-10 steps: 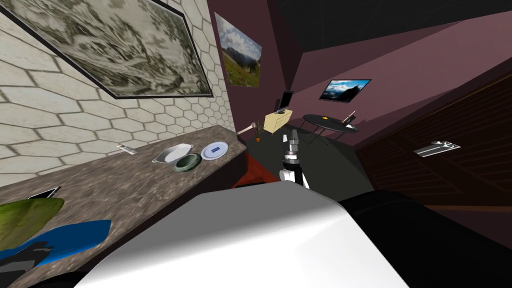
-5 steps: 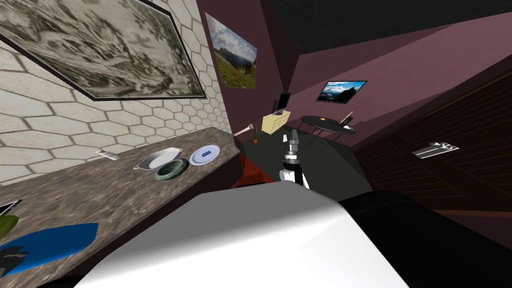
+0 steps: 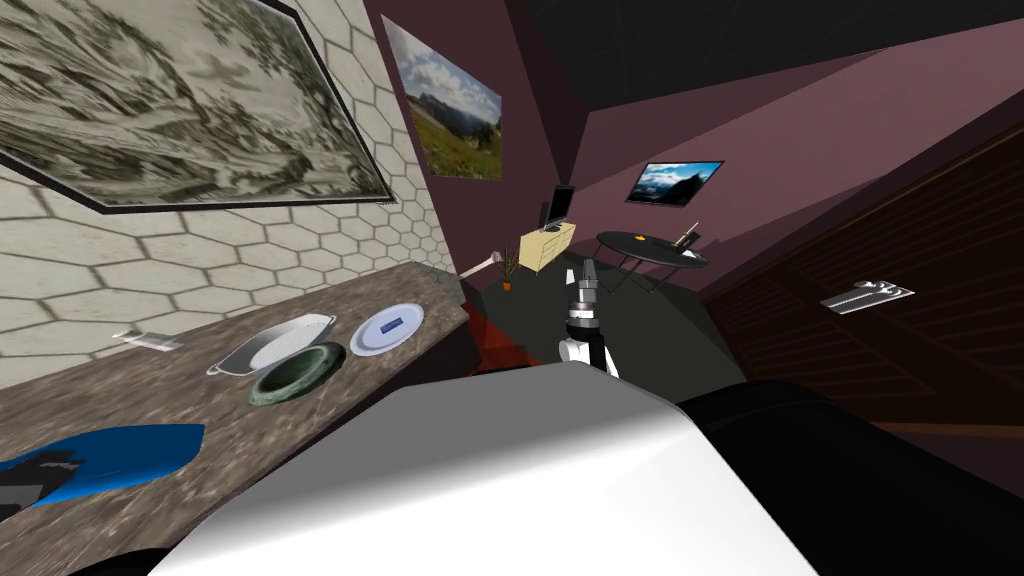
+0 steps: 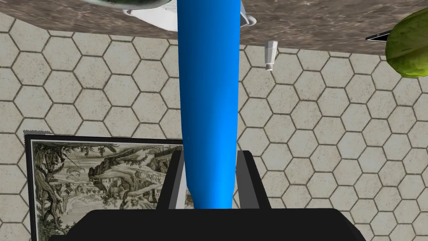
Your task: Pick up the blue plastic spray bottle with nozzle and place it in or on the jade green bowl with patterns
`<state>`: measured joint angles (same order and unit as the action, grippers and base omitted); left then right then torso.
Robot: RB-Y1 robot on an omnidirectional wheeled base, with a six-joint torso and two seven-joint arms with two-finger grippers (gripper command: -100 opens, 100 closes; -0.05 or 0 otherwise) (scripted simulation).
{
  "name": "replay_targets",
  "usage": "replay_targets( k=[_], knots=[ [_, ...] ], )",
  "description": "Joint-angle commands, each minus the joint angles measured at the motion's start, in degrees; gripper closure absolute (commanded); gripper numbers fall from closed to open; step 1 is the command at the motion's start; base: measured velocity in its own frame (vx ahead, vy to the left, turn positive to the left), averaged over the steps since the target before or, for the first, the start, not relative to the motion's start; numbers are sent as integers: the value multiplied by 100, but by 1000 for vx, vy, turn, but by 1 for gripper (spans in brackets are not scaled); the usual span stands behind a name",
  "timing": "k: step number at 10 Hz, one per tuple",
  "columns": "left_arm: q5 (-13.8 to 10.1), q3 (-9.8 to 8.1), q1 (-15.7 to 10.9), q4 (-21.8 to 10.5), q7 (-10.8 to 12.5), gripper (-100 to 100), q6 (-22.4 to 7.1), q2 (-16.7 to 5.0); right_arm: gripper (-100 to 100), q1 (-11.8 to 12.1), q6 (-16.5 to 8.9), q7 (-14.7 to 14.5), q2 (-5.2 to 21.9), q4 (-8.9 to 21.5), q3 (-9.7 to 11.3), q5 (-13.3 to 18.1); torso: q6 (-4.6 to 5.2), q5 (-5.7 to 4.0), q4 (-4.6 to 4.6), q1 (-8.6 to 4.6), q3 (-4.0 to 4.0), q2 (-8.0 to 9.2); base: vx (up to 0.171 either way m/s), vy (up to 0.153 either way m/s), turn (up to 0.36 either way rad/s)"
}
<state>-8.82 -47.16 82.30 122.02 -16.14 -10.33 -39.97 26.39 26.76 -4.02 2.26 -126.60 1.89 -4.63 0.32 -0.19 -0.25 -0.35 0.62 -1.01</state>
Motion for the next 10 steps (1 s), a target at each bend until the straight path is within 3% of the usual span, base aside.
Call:
replay_targets(
  k=[1, 4, 5, 6, 10],
  knots=[
    [-40, -71, -57, 41, 71, 100, -158, -191, 0, 0, 0, 0, 0, 0, 0, 0, 0, 0, 0, 0, 0, 0, 192, -26, -67],
    [-91, -170, -155, 119, 175, 100, -411, -459, 0, -1, 0, 0, 0, 0, 0, 0, -5, 1, 7, 3, -19, 35, 118, -24, -47],
    [-65, -133, -152, 117, 143, 100, -360, -388, 0, -1, 0, 0, 0, 0, 0, 0, -6, 2, 8, 8, -22, 40, 51, -4, -26],
    [-65, -136, -163, 122, 149, -100, -377, -403, 0, -2, 0, 0, 0, 0, 0, 0, -16, 4, 13, 12, -37, 66, 12, -1, -2],
    [-65, -136, -164, 123, 148, -100, -374, -403, 0, -2, 0, 0, 0, 0, 0, 0, -18, 5, 23, 15, -60, 103, 2, 0, 0]
  ],
)
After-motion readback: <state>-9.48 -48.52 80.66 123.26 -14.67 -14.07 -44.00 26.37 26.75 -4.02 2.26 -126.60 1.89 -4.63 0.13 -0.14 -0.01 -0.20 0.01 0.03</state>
